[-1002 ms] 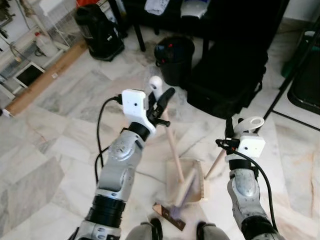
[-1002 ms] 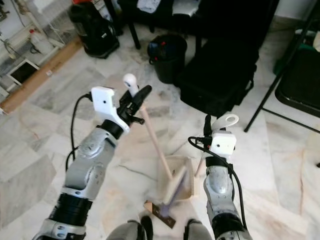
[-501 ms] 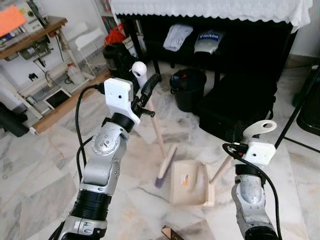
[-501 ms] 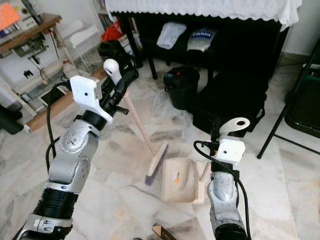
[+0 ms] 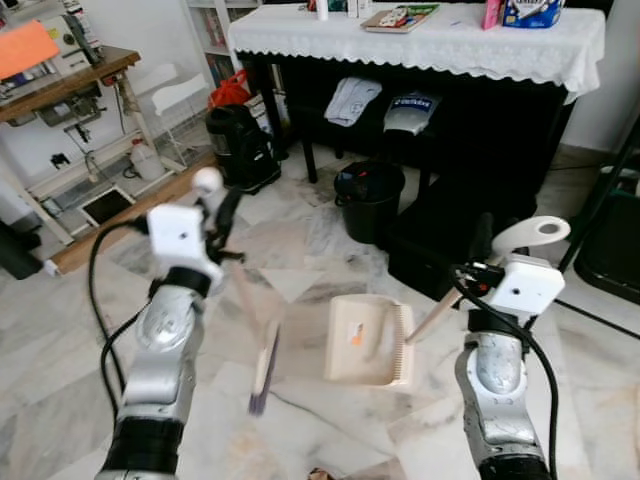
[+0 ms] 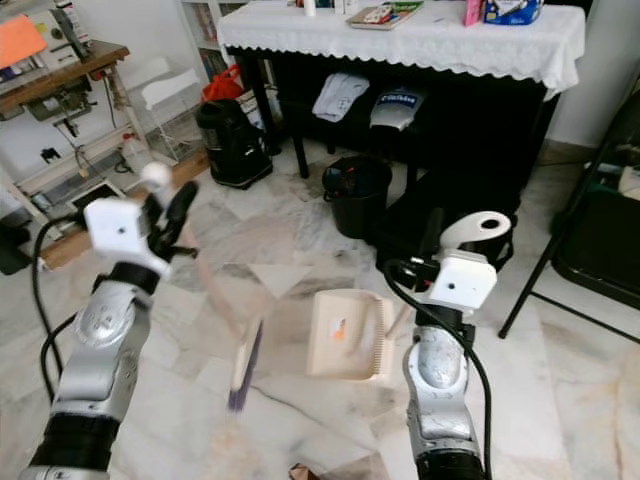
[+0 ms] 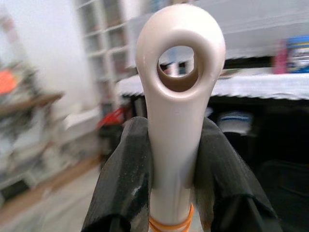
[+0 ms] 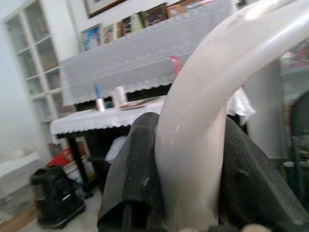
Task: Sweep floor
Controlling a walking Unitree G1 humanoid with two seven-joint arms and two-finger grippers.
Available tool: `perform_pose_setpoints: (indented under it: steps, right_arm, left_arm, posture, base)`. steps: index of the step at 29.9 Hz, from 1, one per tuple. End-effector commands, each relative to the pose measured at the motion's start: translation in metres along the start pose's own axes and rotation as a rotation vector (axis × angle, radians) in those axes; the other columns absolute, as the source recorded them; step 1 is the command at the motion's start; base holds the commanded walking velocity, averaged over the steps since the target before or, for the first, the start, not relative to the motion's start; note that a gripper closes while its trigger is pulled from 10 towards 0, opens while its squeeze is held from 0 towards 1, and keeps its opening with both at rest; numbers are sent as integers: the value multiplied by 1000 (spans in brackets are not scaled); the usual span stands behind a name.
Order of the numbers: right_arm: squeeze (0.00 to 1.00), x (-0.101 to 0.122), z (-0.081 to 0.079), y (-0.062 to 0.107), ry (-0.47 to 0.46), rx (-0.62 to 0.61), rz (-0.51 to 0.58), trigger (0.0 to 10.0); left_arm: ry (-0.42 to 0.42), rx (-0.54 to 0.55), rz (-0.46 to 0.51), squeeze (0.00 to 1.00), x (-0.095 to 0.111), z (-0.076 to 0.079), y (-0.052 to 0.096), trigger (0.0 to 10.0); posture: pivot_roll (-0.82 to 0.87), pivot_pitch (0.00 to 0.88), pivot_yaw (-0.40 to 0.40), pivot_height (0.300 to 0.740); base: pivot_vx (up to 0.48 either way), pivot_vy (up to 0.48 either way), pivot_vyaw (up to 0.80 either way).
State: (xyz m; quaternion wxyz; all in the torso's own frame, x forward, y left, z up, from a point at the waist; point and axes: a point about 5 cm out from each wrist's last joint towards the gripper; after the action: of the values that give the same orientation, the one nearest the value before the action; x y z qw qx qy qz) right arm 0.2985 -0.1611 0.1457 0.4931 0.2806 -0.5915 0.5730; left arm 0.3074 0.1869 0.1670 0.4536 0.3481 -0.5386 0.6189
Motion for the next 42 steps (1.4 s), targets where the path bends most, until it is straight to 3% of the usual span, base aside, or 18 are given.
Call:
perform_pose_setpoints:
  steps: [1, 8, 15, 19, 32, 42]
  right_arm:
    - [0, 25, -9, -11, -50, 28, 95, 10000]
    - [0, 25, -13, -18, -28, 64, 74, 10000]
    - [0, 37, -21, -29, -111, 106, 94, 10000]
    - [0, 36, -23, -30, -130, 102, 73, 10000]
    - [0, 31, -27, -25, -146, 115, 44, 10000]
    - [0, 28, -26, -22, -151, 105, 29, 10000]
  left_arm:
    - [2, 27, 37, 0, 4, -7, 3, 10000]
    - [-19, 53, 28, 0, -2, -10, 16, 10000]
    - [-54, -4, 46, 0, -6, 11, 19, 10000]
    - [-62, 0, 67, 0, -3, 14, 15, 10000]
    - [-91, -31, 63, 0, -3, 17, 16, 10000]
    - [-65, -39, 41, 0, -7, 19, 21, 10000]
  posture:
    - [-36, 0, 91, 740]
    - [-13, 0, 72, 740]
    - [-8, 0, 60, 740]
    - [-1, 0, 52, 740]
    - [8, 0, 62, 740]
    - [10, 0, 68, 740]
  base:
    - [0, 0, 0]
    - [0, 0, 0]
    - [0, 0, 0]
    - [0, 0, 0]
    - [0, 0, 800]
    - [0, 0, 800]
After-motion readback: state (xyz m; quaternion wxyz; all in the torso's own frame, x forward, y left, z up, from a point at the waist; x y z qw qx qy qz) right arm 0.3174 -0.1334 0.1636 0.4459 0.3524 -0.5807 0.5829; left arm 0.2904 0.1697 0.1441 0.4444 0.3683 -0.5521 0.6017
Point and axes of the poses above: a point about 5 cm out from each wrist's last joint towards the gripper, its own y axis pointing back from the gripper into the wrist, its own x axis along the axis of the wrist's last joint, z = x × y, and after that the axes turned 10 degrees about y, right-handed
